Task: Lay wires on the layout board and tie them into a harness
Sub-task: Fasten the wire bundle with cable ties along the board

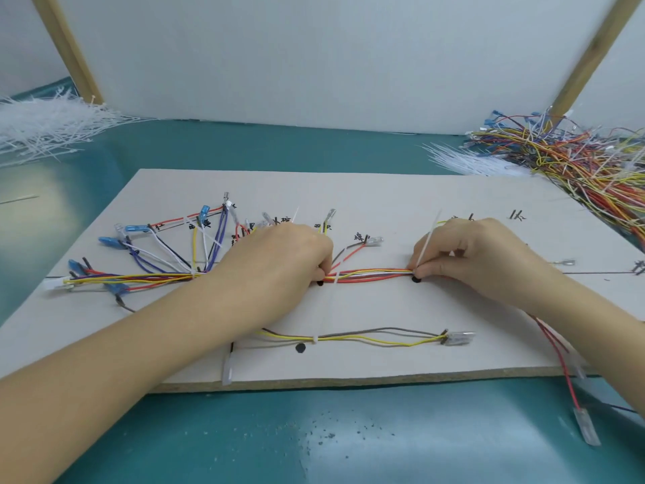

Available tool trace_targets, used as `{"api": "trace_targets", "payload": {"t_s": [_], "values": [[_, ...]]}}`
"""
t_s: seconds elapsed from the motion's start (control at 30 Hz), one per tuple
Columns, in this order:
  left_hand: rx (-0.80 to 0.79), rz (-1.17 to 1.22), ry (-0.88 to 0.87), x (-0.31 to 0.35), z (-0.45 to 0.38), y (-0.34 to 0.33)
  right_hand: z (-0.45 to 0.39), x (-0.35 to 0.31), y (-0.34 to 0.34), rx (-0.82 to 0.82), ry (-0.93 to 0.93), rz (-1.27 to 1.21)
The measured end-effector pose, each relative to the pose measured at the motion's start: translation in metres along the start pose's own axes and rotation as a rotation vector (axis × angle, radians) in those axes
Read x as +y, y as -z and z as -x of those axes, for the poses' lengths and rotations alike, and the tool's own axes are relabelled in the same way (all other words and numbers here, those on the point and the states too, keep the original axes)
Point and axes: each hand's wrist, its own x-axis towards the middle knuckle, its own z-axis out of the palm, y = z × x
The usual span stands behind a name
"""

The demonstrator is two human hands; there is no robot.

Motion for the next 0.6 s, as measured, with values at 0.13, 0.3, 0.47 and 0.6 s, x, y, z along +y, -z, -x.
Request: {"api": "trace_targets", "payload": {"t_s": [0.13,0.3,0.47,0.6], "values": [[0.058,-0.043,-0.001,0.001,-0.001,-0.005,0.001,0.0,-0.006,0.049,0.005,-0.115],[0.071,-0.057,0.004,0.0,-0.002,-0.006,0.001,0.0,-0.006,0.052,0.027,-0.082],[0.032,-0.038,0.05,-0.021,0.012,0.003,-0.012,-0.01,-0.022,0.05,0.099,-0.079],[0.056,-0.024,0.104,-0.052,0.036,0.012,-0.033,-0.035,-0.045,0.047,0.186,-0.082]]}}
